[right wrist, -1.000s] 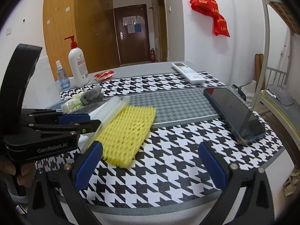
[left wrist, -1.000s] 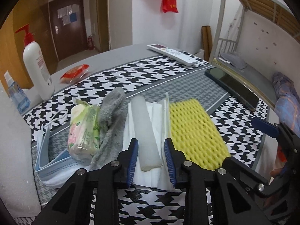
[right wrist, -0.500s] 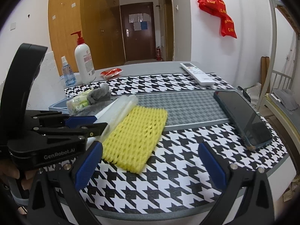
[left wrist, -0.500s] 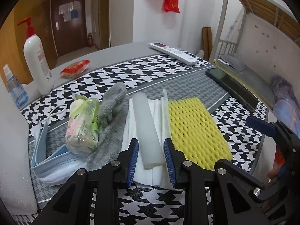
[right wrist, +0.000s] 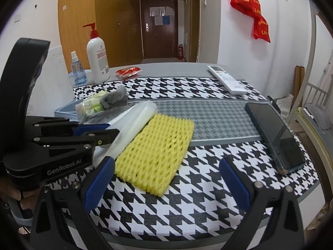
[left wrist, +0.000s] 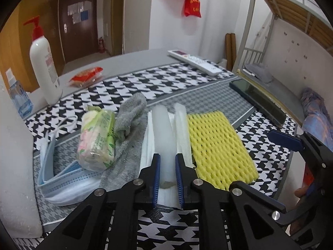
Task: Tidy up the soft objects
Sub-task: 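Close the right gripper on the yellow foam net and lift it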
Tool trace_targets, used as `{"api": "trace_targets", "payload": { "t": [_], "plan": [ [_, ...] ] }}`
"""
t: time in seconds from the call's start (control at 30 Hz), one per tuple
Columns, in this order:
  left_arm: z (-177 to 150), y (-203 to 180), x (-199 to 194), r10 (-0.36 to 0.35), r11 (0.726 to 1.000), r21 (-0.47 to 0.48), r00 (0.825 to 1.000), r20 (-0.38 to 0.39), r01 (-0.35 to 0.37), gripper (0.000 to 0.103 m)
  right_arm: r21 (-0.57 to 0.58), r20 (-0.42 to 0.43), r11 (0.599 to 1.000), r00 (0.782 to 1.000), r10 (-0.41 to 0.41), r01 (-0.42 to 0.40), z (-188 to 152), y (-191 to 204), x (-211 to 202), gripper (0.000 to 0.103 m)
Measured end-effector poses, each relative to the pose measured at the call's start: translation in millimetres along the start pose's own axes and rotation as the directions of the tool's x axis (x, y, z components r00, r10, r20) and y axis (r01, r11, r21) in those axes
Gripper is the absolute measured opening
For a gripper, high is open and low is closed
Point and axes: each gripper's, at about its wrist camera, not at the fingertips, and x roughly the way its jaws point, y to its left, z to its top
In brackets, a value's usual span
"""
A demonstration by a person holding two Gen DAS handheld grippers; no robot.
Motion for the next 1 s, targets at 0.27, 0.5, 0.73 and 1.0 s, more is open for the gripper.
{"api": "trace_targets", "payload": {
  "t": [0.27, 0.5, 0.73, 1.0],
  "plan": [
    [1.0, 4.4, -23.6, -0.033, 0.999, -0.014, 0.995, 0.097, 0.035, 0.016, -0.024, -0.061, 1.000, 0.998, 0.001, -0.003, 5.9, 5.4, 15.3, 0.082],
    [0.9, 1.1, -30.2, -0.051, 0.999, -0.003, 0.990, 0.130, 0.052, 0.016, -0.031, -0.107, 1.000, 0.994, 0.003, -0.006, 4.5, 9.4, 24.6, 0.066],
    [0.2, 1.6, -35.5, -0.047, 0.999, -0.009, 0.987, 0.152, 0.049, 0.016, -0.027, -0.128, 0.998, 0.991, 0.046, -0.050, 5.7, 13.6, 25.4, 0.037],
    [0.0, 5.5, -42.2, -0.042, 0.999, -0.024, 0.982, 0.183, 0.047, 0.016, -0.007, -0.080, 0.998, 0.995, 0.062, -0.063, 7.9, 10.4, 14.1, 0.013]
  ]
}}
